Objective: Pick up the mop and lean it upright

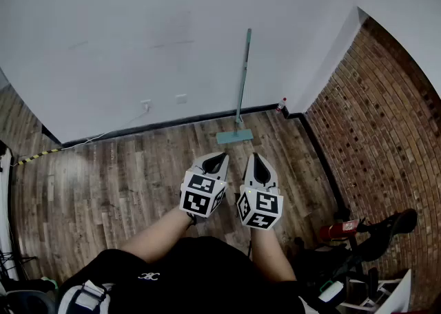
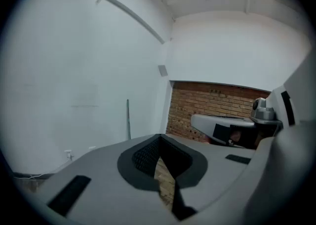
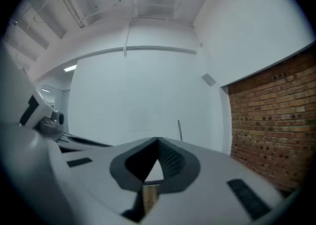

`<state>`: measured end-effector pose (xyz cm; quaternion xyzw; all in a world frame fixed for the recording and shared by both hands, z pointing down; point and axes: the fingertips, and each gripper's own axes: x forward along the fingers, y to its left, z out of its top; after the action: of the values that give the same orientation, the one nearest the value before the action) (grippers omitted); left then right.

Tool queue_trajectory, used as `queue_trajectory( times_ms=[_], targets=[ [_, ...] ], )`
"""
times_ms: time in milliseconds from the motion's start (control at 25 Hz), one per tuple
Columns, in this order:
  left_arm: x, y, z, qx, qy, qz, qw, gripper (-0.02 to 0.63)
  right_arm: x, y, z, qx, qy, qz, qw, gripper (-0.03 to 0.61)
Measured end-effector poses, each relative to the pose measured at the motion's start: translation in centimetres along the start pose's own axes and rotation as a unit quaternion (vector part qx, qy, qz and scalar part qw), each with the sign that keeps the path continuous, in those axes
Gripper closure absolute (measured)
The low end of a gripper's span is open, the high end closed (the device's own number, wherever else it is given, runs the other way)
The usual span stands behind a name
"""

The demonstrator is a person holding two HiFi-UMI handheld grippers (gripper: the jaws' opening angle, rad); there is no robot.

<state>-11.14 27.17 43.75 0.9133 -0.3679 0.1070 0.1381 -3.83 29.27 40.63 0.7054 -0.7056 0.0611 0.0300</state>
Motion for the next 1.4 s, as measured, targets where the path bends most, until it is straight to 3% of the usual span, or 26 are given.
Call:
queue_trajectory(
  times_ms=[960,1400],
  targets=[
    [-0.7,-4.9,-0.4,0.012,0.0,0.007,0.9999,0.618,-3.9,-2.8,0.0,0.012,-0.007,0.015,1.0,0.565],
    [1.0,-8.1,-1.3,0.018,0.022,0.004,0.9996,0.618,-5.3,-6.6,-1.0,0.04,0.003,0.006,0.999,0.565]
  ],
)
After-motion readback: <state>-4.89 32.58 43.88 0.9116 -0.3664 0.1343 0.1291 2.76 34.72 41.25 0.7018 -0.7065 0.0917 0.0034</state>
